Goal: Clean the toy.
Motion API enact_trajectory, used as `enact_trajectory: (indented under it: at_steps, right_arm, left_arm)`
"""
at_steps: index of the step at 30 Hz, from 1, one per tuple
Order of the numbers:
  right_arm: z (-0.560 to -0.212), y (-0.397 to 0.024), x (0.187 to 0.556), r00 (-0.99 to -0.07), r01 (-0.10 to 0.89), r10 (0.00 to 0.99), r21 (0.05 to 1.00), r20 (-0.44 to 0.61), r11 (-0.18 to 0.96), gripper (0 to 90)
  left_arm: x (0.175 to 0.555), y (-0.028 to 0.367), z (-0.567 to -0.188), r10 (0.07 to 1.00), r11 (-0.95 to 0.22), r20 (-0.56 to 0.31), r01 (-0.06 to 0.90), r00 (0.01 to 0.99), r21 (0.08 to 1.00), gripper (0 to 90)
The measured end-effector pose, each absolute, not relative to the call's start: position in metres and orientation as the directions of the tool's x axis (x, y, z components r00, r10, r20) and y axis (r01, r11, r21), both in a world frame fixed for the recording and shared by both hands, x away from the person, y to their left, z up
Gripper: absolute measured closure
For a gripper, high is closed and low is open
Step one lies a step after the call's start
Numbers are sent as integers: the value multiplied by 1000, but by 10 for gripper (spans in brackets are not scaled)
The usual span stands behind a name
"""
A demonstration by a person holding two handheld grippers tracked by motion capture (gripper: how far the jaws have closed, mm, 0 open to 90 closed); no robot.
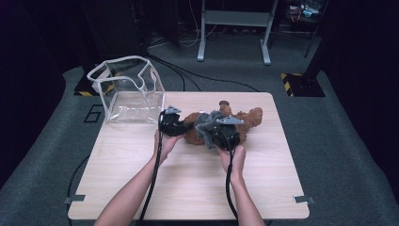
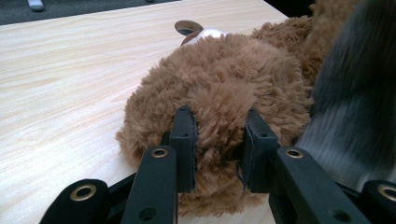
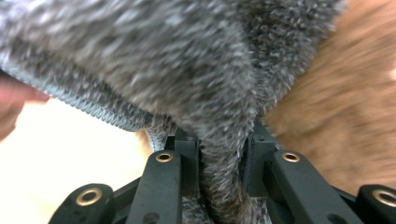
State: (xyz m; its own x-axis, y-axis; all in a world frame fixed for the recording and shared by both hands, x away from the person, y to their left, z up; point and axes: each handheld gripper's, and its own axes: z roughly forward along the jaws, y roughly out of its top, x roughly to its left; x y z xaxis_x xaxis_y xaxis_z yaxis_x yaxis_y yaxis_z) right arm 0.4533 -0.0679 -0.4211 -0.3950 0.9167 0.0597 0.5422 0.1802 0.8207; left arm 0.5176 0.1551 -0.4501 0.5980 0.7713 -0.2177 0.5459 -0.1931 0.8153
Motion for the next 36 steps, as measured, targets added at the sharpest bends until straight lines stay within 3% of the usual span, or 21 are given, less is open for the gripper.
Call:
enact_trajectory:
  at_steps: [7,17,22,26,31,36]
  right_arm:
    - [-436,-52,471,-395,584,911,797,114,153,725]
    - [-479,-18,464,-519,673,849,662,105,329,729]
    - [-463,-30,455,-522,632,849,707,85,318,727]
    - [-445,-47,451,-469,572,882,777,45,265,724]
    - [-458,-44,466,-440,632,895,734,75,249,719]
    - [-439,-44,467,-413,614,910,749,36,249,718]
  left_arm:
    - [518,154,-450,776,-191,-220,554,590,810,705]
    - [519,156,-451,773,-175,-243,564,586,807,704]
    - [519,157,-452,768,-173,-247,563,590,808,704]
    - [518,155,-452,771,-175,-242,562,589,808,704]
    - [516,155,-453,776,-185,-223,551,590,813,705]
    - [517,155,-454,770,-199,-211,542,602,817,706]
